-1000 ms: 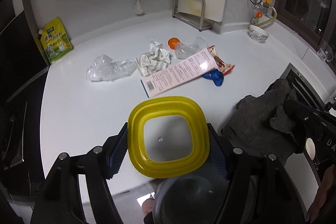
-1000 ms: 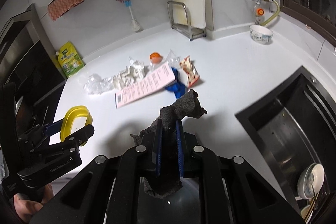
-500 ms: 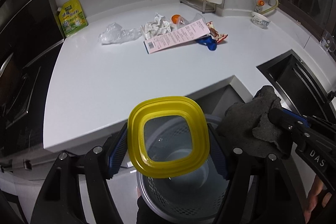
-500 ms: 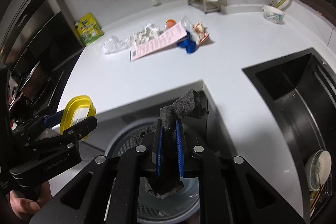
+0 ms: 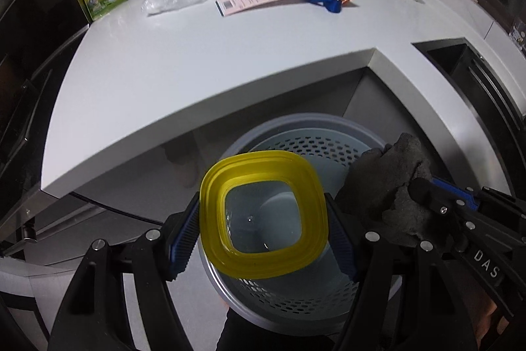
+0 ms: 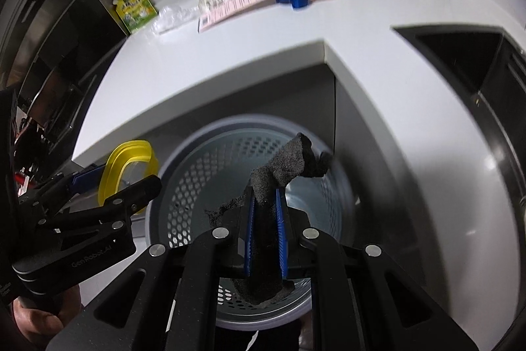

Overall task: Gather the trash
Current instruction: 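Carry lid and cloth over the bin and open both tools to drop them, then move both tools back toward the trash on the counter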

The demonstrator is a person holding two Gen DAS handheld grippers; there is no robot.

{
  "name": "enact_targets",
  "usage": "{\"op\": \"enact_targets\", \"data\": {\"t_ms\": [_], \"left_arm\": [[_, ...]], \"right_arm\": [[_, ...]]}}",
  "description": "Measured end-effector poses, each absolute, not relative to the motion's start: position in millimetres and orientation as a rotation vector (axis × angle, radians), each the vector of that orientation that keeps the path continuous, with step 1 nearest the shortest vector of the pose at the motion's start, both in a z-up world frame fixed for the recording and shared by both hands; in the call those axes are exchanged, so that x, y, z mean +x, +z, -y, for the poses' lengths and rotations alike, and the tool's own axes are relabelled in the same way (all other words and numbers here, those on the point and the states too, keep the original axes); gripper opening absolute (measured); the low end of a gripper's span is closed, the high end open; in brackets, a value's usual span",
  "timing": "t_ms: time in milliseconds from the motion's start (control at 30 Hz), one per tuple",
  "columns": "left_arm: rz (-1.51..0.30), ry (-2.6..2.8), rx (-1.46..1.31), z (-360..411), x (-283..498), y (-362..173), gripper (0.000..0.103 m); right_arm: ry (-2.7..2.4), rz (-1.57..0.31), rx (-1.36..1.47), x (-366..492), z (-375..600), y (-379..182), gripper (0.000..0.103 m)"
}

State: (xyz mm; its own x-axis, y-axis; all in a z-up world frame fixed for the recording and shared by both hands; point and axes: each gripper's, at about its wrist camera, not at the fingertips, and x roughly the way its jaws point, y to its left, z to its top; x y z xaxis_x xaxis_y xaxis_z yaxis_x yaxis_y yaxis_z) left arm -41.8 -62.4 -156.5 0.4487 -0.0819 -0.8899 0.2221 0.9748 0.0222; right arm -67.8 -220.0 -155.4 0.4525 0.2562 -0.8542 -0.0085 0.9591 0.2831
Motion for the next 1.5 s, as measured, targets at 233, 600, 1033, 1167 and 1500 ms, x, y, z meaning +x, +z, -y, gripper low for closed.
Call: {"op": "enact_targets", "data": {"t_ms": [233, 600, 1033, 1167, 1500], "left_arm": [[-1.132, -0.194, 0.148, 63, -36, -181, 0.07], [-1.163, -0.186, 0.123, 63, -29, -188, 0.084], [-1.16, -0.148, 0.117, 60, -32, -170, 0.086], [-1.117, -0.128, 0.103, 58, -30, -148, 0.089], [-0.978, -0.089, 0.069, 46, -18, -86, 0.09]], "right_arm": [[0.166, -1.14, 0.28, -63, 218, -180, 0.012], [0.146, -1.156, 0.3, -62, 229, -187, 0.024], [0.16, -1.14, 0.294, -62, 231, -170, 0.025], [0.178, -1.112, 0.28, -62, 234, -155, 0.026], [0.183, -1.009, 0.245, -46, 241, -106, 0.03]]}}
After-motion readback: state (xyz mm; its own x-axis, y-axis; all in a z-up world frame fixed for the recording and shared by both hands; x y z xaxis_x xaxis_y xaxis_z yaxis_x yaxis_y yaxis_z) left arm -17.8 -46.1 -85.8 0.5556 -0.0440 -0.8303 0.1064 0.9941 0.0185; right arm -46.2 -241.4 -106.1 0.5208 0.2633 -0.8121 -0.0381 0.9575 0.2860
